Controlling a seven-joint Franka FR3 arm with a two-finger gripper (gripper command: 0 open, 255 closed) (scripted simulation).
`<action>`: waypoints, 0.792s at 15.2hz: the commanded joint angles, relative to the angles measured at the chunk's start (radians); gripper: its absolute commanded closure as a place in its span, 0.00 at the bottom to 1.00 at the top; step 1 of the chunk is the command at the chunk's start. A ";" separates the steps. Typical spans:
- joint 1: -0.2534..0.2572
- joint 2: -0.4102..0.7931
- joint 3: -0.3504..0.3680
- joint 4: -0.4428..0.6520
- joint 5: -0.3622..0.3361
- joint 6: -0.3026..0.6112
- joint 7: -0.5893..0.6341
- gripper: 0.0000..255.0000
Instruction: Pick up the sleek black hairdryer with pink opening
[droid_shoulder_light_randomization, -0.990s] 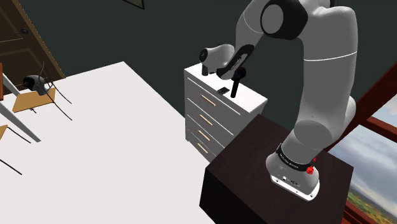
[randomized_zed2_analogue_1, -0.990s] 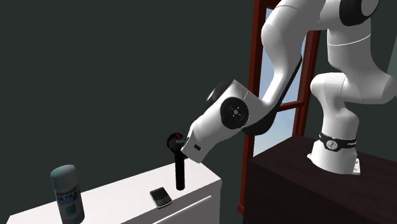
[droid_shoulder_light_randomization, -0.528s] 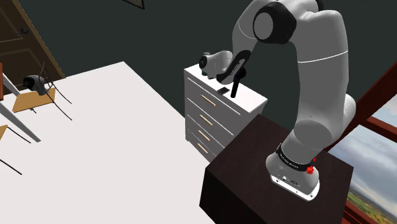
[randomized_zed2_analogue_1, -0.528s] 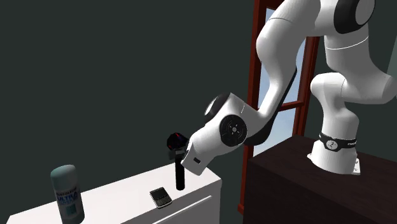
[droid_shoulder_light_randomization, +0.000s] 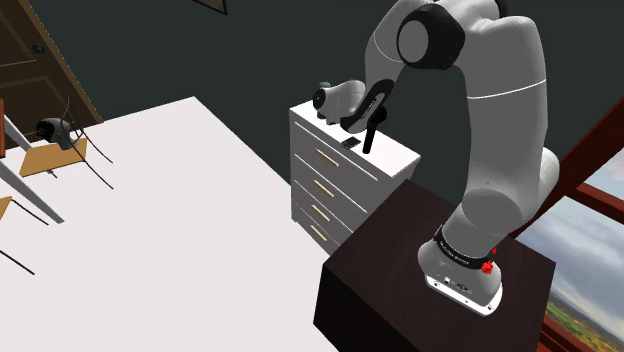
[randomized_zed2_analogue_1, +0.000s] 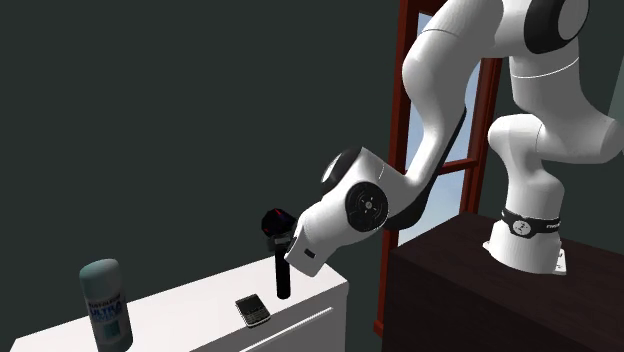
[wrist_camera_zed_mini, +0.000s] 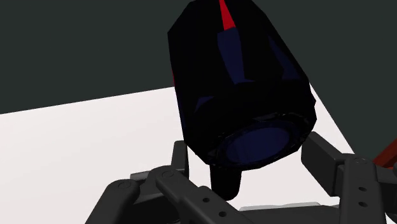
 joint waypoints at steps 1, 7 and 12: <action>0.000 0.000 0.000 -0.001 0.000 0.000 0.000 1.00; 0.001 -0.045 0.001 -0.015 0.012 -0.016 -0.032 1.00; 0.002 -0.100 0.003 -0.030 0.027 -0.038 -0.074 1.00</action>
